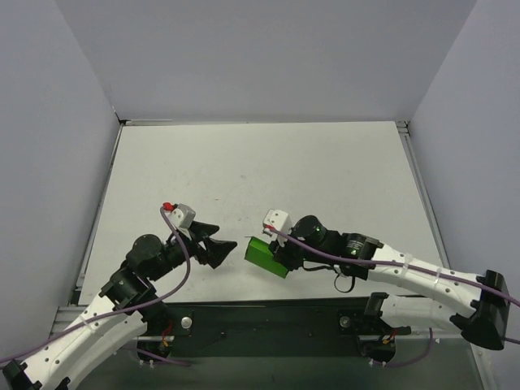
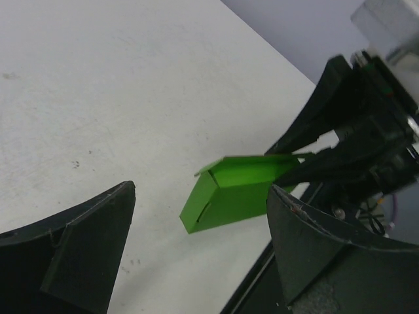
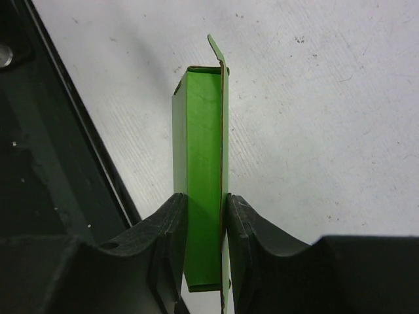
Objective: Fold the paper box
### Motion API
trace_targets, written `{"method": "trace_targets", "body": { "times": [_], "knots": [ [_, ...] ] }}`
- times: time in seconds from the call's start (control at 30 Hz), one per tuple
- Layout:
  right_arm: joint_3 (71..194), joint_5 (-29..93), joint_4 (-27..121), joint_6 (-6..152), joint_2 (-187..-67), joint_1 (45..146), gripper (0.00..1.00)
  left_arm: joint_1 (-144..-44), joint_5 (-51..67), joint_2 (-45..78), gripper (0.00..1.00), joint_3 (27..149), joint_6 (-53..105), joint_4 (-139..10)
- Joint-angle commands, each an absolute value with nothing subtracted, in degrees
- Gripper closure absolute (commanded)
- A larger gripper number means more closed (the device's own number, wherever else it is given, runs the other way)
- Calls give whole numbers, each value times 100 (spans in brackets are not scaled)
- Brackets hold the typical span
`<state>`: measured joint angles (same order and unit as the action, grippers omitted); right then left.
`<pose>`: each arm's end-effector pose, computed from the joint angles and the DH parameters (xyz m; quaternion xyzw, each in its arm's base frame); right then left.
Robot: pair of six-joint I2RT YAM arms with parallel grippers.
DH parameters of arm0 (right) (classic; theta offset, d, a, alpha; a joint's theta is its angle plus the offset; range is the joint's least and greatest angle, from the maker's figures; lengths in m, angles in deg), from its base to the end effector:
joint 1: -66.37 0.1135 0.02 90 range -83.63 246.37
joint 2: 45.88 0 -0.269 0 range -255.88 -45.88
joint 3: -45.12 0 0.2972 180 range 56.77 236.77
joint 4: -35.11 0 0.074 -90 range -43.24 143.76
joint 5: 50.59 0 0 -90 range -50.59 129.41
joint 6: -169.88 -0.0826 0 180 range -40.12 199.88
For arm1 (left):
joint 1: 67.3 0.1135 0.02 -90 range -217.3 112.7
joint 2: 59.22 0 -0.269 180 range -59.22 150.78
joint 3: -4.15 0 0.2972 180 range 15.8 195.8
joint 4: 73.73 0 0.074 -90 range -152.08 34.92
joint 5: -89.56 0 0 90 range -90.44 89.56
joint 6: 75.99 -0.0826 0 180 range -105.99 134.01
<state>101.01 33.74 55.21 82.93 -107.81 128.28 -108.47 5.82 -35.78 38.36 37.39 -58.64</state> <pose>0.1478 0.2943 0.2508 -0.4773 0.7010 0.2961 0.4394 0.1603 -0.1521 0.2643 0.1499 0.7176 -0.3964 0.5527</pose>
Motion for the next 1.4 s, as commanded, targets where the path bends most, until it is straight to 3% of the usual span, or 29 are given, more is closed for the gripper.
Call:
{"method": "trace_targets", "body": {
  "times": [0.0,0.23,0.47,0.73,0.9,1.27,1.3,1.37],
  "knots": [
    [10422,2386,6266,8269,-10101,12648,100,-10861,1975,-3357,8,4707,3617,-5585],
    [10783,1631,6609,8357,-9818,12473,100,-10852,3601,-2679,5,4972,3081,-5724],
    [11002,1279,6697,8401,-9835,12437,100,-10852,4270,-2056,5,5043,2763,-5742],
    [11170,1015,6741,8507,-10046,12429,100,-10852,4991,-1536,5,4885,3237,-6848],
    [11249,962,6706,8577,-10195,12429,100,-10870,5281,-1247,25,4867,3308,-6982],
    [11398,804,6583,8700,-10468,12323,100,-10949,5651,-869,23,4990,3089,-6648],
    [11407,778,6574,8709,-10485,12306,100,-10957,5651,-842,26,5007,3036,-6587],
    [11442,742,6574,8727,-10529,12253,100,-10966,5660,-807,49,5043,2948,-6534]
  ]
}}
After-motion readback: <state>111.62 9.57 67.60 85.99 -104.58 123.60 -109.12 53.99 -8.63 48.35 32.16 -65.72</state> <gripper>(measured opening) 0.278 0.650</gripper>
